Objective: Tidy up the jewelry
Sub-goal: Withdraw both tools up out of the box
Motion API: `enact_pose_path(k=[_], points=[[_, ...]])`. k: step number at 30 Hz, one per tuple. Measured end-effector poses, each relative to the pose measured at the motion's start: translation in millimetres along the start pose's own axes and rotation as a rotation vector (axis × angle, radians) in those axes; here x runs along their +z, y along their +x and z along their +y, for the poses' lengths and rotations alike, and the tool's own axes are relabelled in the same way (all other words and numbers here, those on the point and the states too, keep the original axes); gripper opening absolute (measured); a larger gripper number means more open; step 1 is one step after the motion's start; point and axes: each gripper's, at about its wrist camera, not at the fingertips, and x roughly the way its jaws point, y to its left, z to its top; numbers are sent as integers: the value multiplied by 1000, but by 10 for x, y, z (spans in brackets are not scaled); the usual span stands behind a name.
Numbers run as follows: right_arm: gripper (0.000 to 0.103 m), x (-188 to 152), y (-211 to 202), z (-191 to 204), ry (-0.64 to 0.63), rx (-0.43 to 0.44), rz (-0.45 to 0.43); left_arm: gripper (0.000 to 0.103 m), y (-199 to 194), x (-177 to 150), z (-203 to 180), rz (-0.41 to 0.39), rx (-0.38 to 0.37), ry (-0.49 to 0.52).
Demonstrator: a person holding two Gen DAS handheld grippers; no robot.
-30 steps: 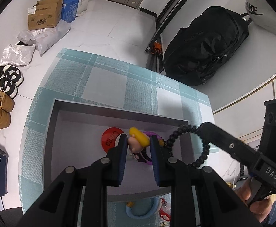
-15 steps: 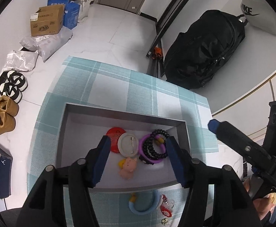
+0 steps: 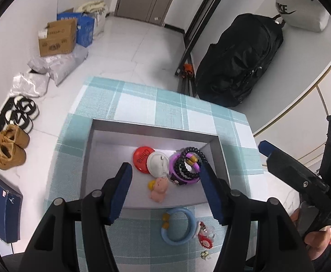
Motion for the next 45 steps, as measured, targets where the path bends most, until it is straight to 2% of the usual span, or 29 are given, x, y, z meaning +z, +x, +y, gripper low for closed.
enact_pose_path(k=[5,8,11,15,19,25,31,35,40,43,45], points=[[95,-76,-140,31,-17,-12,-38,59,-100,-70,-3,-40,-23,-1],[99,-130,-226,66,-39,-24,-61,67,-159,-132,-12,-60,-31,1],[100,-195,-281,81,-52,-33,-67,67,-230,-189,-45,-92,-32,14],[101,-276,-339,110,-73,-44,-72,68,-255,-281,-88,-82,-57,33],[103,-355,-407,125,-97,-71,-81,72,-194,-386,-140,-27,-82,48],[103,-467,-542,70,-96,-118,-94,73,-76,-539,-115,77,-127,33],[103,-677,-621,-62,-68,-90,-94,73,-71,-743,-201,134,-121,80],[103,-798,-515,-164,-1,-93,-15,73,-32,-924,-334,184,-128,134],[103,-922,-391,-198,-8,-123,44,73,110,-1120,-454,255,-81,181],[103,-933,-361,-218,-7,-134,61,73,180,-1201,-496,269,-55,192],[103,-940,-362,-236,-4,-134,64,73,177,-1233,-542,251,-35,219]])
